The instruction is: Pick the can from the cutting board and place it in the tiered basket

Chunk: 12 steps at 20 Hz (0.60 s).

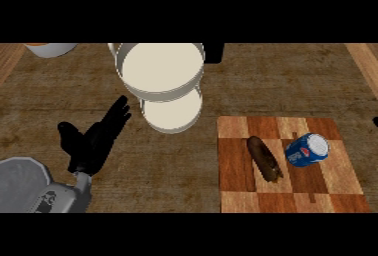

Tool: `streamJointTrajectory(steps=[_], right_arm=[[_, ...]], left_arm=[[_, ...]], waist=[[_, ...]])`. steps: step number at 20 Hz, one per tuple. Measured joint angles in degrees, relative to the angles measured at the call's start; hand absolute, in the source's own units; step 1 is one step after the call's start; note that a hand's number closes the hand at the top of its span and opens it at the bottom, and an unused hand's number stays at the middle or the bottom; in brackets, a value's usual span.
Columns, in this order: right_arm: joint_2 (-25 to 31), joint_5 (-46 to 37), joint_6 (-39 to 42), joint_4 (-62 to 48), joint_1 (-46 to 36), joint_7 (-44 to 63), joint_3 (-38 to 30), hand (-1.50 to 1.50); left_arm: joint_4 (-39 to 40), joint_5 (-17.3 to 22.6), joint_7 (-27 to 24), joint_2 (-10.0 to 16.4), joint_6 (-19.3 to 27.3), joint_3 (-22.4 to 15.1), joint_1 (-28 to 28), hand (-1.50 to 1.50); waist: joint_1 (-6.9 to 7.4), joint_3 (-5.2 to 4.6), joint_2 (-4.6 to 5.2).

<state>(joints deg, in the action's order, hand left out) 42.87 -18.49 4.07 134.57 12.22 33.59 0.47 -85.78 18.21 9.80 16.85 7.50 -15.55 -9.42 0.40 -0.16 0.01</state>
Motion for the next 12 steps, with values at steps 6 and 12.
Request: streamJointTrajectory(steps=[6, 12], right_arm=[[-2.28, -8.88, 2.97, -1.64, -5.60, 11.87, 9.82, -1.50], [-8.68, -17.69, 5.02, -5.58, -8.73, 15.73, 16.97, -1.50]], left_arm=[[2.94, -0.52, -0.30, -1.26, -1.20, 1.36, -2.19, 0.00], [1.31, -2.30, 0.76, -2.32, -1.55, 2.29, -0.88, 0.00]], waist=[[0.02, 0.06, 0.08], [-0.18, 0.12, 0.00]])
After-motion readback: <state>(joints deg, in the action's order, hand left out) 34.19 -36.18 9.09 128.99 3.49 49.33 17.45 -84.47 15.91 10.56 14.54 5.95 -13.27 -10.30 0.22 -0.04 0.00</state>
